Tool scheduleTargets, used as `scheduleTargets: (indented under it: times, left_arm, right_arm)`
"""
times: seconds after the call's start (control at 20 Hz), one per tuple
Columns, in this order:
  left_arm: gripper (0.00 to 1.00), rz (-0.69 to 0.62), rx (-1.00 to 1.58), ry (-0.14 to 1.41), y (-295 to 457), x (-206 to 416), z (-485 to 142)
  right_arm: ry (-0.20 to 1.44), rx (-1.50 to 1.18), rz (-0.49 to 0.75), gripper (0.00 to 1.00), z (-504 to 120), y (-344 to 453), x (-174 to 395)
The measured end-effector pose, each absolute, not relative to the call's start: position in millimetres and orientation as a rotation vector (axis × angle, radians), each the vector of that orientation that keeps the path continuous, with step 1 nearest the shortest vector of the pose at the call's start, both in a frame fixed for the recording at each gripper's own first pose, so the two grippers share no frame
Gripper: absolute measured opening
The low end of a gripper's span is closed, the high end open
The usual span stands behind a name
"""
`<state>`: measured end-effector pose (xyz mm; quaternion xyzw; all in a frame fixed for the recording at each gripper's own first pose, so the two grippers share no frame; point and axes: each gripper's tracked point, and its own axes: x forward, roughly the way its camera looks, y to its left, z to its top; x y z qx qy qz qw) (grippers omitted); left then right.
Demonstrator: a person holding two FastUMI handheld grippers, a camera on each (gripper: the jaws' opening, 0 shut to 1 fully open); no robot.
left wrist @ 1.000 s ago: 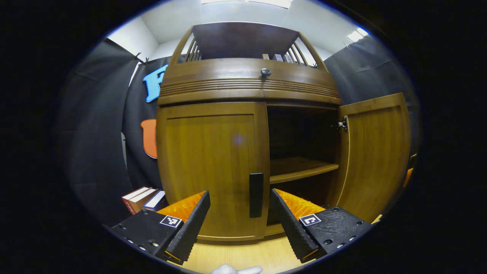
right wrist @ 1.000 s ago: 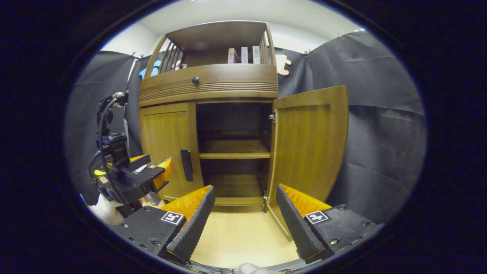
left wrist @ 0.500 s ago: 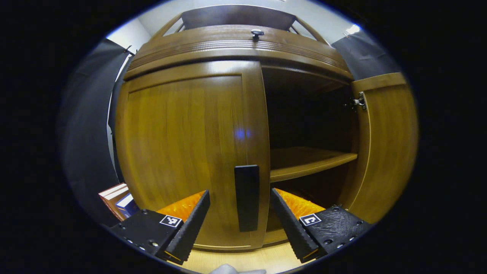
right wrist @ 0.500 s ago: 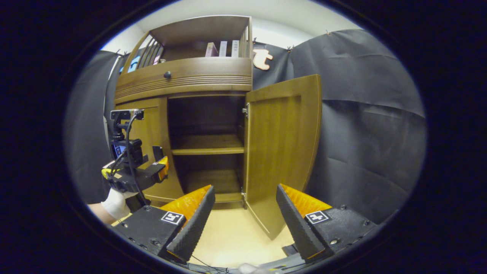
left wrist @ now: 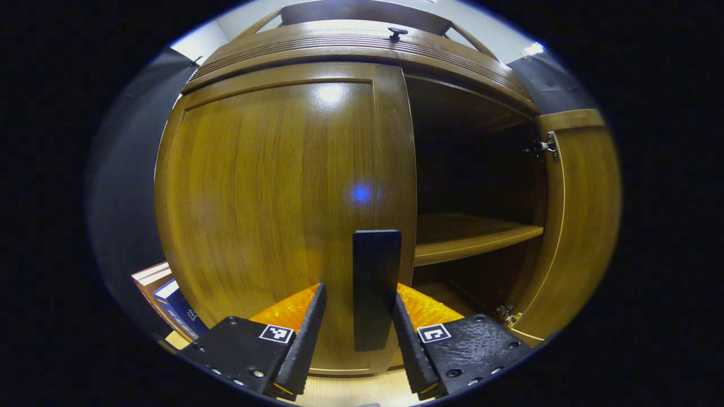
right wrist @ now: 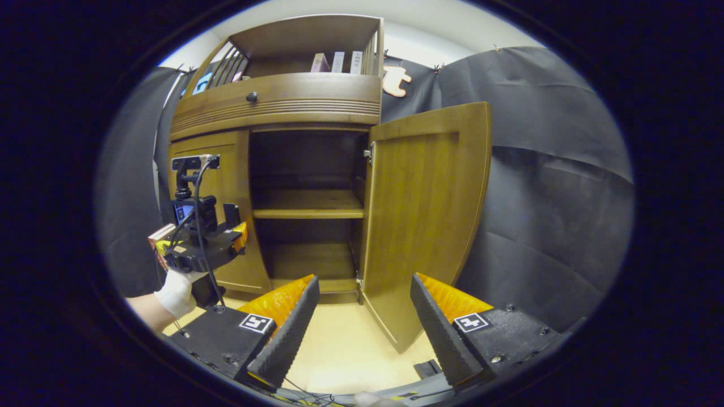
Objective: Open the right door of the double-door shoe cabinet with the right hand, and open the left door with the left hand.
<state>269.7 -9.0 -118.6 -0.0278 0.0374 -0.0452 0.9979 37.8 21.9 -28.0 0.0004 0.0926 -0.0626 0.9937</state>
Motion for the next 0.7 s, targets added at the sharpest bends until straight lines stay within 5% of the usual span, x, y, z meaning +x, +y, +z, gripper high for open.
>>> scheduleTargets:
  times: [0.2, 0.7]
  left_arm:
    - [0.24, -0.083, -0.059, 0.087, -12.6, 269.2, -119.2]
    - [0.27, -0.138, -0.056, 0.108, -8.7, 232.4, -119.3]
  right_arm:
    - [0.181, 0.005, -0.134, 1.00, -26.1, 21.0, 31.8]
    - [0.155, 0.020, -0.140, 1.00, -23.9, 18.4, 9.9]
